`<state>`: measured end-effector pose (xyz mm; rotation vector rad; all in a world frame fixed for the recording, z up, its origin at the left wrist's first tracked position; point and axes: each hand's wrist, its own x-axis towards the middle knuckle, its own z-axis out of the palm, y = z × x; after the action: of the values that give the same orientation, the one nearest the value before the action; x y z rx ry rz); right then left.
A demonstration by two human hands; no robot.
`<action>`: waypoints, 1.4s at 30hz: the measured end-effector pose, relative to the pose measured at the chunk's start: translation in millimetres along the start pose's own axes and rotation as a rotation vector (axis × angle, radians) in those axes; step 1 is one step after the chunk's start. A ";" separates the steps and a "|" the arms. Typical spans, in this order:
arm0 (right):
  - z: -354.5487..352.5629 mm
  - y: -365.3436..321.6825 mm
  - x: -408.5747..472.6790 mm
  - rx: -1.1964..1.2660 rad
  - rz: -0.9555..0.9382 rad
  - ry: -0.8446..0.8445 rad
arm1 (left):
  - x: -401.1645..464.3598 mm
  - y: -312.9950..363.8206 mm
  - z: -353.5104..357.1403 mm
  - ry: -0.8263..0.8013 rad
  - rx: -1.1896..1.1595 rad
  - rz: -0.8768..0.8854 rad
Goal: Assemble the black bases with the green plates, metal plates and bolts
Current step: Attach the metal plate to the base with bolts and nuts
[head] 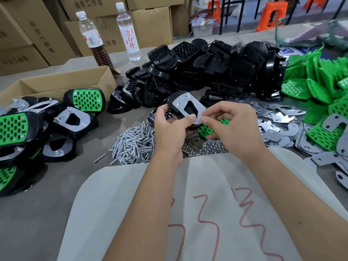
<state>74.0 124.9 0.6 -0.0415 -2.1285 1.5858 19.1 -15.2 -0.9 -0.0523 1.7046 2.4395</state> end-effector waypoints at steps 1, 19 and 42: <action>-1.5 -0.2 0.5 0.041 0.029 -0.026 | 0.0 0.0 0.0 0.000 0.001 -0.002; -17.2 0.6 5.6 0.078 0.000 -0.202 | -1.7 4.5 -2.9 -0.117 0.024 -0.014; -2.5 -9.2 -3.4 0.031 -0.046 -0.061 | 1.3 0.3 3.4 0.093 -0.151 0.020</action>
<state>80.3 123.1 8.3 0.0654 -2.1349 1.6120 18.0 -12.0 0.4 -0.1704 1.5596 2.6147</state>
